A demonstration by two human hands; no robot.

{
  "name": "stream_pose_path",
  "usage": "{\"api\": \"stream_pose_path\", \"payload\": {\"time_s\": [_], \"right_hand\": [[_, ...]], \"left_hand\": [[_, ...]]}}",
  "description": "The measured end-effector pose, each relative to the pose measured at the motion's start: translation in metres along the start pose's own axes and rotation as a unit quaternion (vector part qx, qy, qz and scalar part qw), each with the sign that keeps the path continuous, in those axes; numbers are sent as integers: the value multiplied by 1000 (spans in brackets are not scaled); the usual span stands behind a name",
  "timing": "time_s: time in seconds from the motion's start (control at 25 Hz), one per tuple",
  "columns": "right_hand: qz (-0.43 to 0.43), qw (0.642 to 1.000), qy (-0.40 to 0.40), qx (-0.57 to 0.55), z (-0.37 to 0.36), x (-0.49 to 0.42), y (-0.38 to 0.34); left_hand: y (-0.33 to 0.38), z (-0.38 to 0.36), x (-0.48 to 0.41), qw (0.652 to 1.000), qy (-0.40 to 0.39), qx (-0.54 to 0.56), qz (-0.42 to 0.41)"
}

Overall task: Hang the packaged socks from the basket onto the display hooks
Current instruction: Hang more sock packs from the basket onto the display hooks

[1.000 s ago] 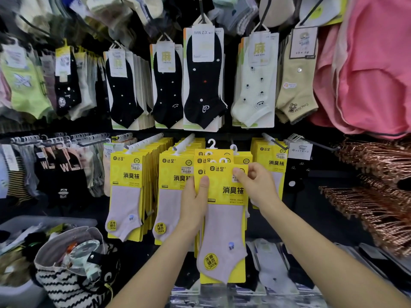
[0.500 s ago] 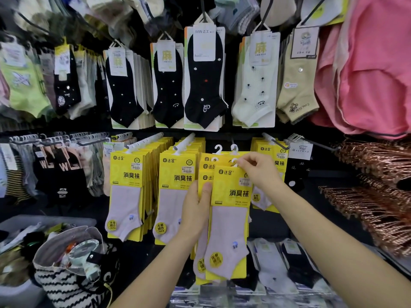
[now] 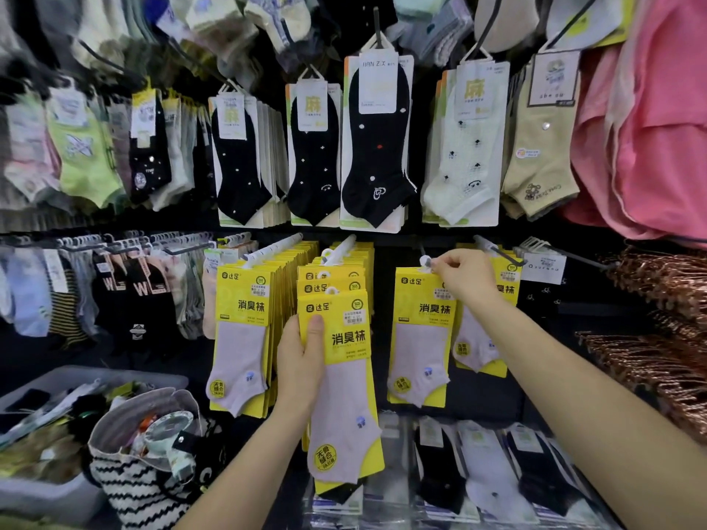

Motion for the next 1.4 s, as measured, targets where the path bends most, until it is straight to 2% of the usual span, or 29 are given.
{"api": "stream_pose_path", "payload": {"time_s": [0.08, 0.16, 0.24, 0.32, 0.44, 0.68, 0.84, 0.92, 1.04, 1.12, 1.4], "right_hand": [[-4, 1000, 8, 16, 3, 1, 0], [12, 997, 66, 44, 14, 7, -2], [47, 995, 92, 10, 19, 22, -6], [51, 998, 25, -38, 7, 42, -11], [25, 996, -66, -47, -12, 64, -9], [-2, 994, -33, -105, 3, 66, -1], [-8, 989, -58, -133, 5, 66, 2], [38, 993, -49, -104, 10, 65, -2], [109, 993, -44, 29, 16, 61, -11], [117, 989, -65, 62, 15, 60, -13], [106, 987, -102, 70, 14, 50, -15]], "left_hand": [[3, -3, 2, 1000, -7, 1, -3], [5, -10, 3, 1000, -26, 13, -3], [8, -20, 5, 999, -43, 18, -5], [10, -33, 8, 998, -54, 29, -2], [15, -54, 16, 997, -69, 46, -1], [14, -68, 22, 991, -93, 86, 41], [13, -68, 22, 993, -98, 59, 24], [12, -67, 21, 994, -100, 50, 12], [7, -68, 20, 991, -125, 38, 12], [4, -70, 21, 989, -144, 42, 16], [1, -74, 21, 986, -157, 44, 24]]}}
Point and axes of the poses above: each hand's wrist, its own x-axis away from the middle knuckle, its own z-axis out of the back of the hand, y = z × x, the point moved 4 cm from there along -x, towards the middle knuckle, and after that the axes turned 3 degrees about z, right-handed, at the moved point
